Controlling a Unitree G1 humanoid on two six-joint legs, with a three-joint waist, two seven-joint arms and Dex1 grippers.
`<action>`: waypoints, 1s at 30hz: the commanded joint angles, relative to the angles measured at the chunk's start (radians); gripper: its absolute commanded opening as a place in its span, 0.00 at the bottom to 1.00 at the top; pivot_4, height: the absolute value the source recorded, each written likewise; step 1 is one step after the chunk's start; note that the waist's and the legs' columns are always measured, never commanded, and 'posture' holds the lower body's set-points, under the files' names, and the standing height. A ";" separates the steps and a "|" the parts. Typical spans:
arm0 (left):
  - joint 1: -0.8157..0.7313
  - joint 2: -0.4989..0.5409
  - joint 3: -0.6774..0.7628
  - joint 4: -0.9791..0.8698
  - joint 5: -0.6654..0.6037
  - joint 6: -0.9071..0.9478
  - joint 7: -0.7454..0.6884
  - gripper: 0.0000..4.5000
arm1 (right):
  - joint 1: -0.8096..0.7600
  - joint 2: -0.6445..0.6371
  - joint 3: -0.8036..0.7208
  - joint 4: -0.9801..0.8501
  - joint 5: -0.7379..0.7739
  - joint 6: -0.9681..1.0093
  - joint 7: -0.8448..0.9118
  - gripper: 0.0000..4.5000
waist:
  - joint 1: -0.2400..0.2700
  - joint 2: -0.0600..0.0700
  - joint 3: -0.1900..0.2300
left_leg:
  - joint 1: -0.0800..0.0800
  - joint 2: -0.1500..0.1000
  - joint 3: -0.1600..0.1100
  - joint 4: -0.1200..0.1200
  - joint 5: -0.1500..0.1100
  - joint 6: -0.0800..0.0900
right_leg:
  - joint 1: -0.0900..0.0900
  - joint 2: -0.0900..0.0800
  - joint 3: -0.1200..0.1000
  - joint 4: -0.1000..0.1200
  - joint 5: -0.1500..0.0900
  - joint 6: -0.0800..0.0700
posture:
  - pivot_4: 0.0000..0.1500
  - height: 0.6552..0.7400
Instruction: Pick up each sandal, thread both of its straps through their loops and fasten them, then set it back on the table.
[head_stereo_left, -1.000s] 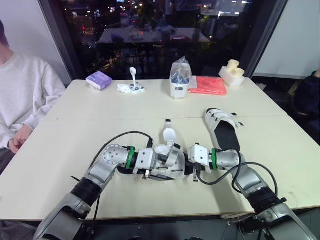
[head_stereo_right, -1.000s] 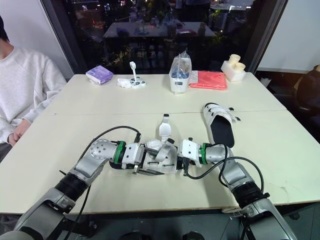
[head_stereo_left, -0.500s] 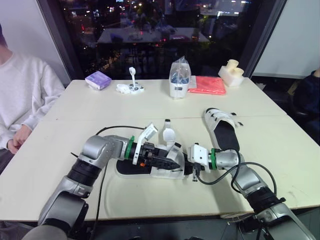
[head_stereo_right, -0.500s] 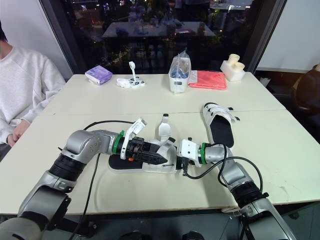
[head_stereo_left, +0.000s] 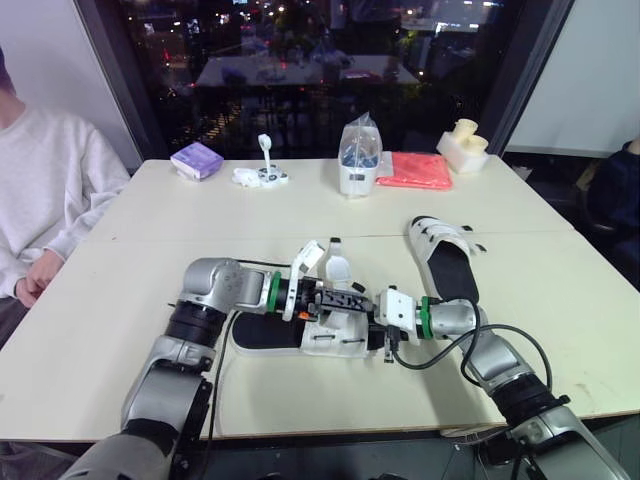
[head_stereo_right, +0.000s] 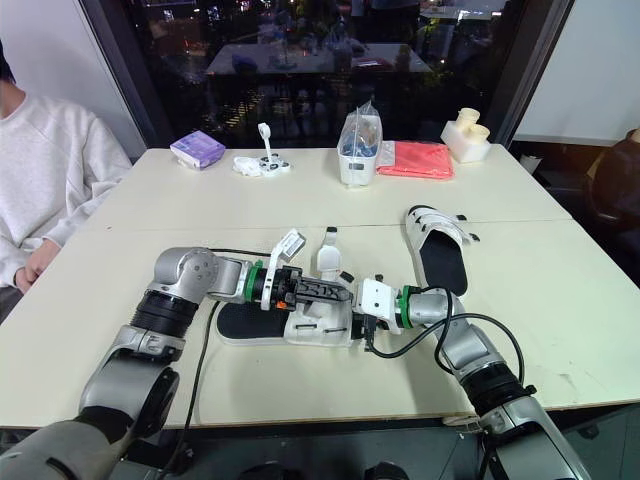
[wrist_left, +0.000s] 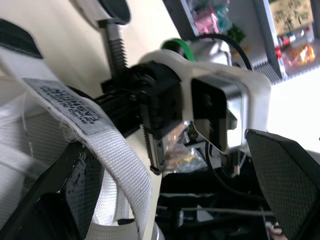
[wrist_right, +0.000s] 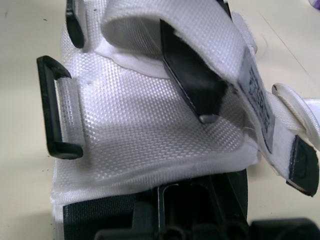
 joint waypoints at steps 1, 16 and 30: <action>-0.013 -0.002 0.044 0.031 0.021 0.019 0.057 0.99 | 0.024 -0.007 0.019 0.037 -0.043 0.037 -0.007 0.00 | 0.000 0.000 0.000 | 0.000 0.000 0.000 0.000 0.000 0.000 | 0.000 0.000 0.000 0.000 0.000 0.000 | 1.00 1.00; 0.013 -0.031 0.119 0.005 0.001 0.058 0.128 0.01 | 0.013 -0.003 0.025 0.048 -0.047 0.031 -0.003 0.00 | 0.000 0.000 0.000 | 0.000 0.000 0.000 -0.002 0.000 -0.003 | 0.000 0.000 0.000 0.000 0.000 0.000 | 1.00 1.00; 0.311 0.148 -0.140 -0.526 0.212 -0.844 -0.343 0.01 | 0.018 -0.009 0.027 0.046 -0.046 0.031 0.011 0.00 | 0.000 0.000 0.000 | 0.000 0.000 0.001 -0.005 0.001 -0.006 | -0.005 -0.002 0.001 -0.002 -0.004 -0.008 | 1.00 1.00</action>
